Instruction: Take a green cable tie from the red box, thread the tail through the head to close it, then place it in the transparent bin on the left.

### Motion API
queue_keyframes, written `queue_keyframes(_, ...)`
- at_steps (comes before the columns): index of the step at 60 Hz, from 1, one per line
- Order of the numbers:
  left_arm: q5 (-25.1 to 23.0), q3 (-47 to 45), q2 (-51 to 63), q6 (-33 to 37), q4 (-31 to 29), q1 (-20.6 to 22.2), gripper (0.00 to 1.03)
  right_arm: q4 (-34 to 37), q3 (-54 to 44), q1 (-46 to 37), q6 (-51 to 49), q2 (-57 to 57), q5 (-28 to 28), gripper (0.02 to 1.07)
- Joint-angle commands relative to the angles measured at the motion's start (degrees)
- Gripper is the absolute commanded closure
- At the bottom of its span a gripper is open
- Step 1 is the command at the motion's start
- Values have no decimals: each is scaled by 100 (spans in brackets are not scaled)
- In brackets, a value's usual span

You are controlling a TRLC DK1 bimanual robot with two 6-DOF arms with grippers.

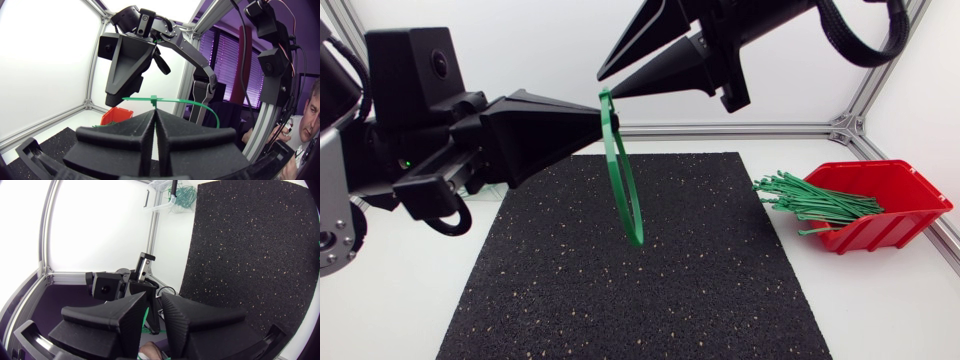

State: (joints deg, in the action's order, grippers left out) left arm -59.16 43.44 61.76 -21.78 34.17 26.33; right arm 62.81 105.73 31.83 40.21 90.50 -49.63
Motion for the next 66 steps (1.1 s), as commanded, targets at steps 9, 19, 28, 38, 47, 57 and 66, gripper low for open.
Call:
queue_keyframes(9,-43,-134,-41,121,46,-49,100,74,9,112,-39,-217,14,86)
queue_keyframes(19,-43,-134,-41,121,46,-49,100,91,-44,174,-39,-217,14,86)
queue_keyframes(28,-43,-134,-50,121,46,-49,100,100,-114,209,-39,-234,14,86)
queue_keyframes(38,-43,-134,-50,121,46,-49,100,144,-158,218,-39,-261,14,86)
queue_keyframes(47,-52,-143,-50,139,46,-31,100,232,-202,235,-48,-278,-3,86)
queue_keyframes(57,-52,-143,-58,139,46,-14,100,276,-97,235,40,-305,-3,92)
queue_keyframes(66,-43,-143,-58,139,46,-5,100,294,26,235,84,-296,6,95)
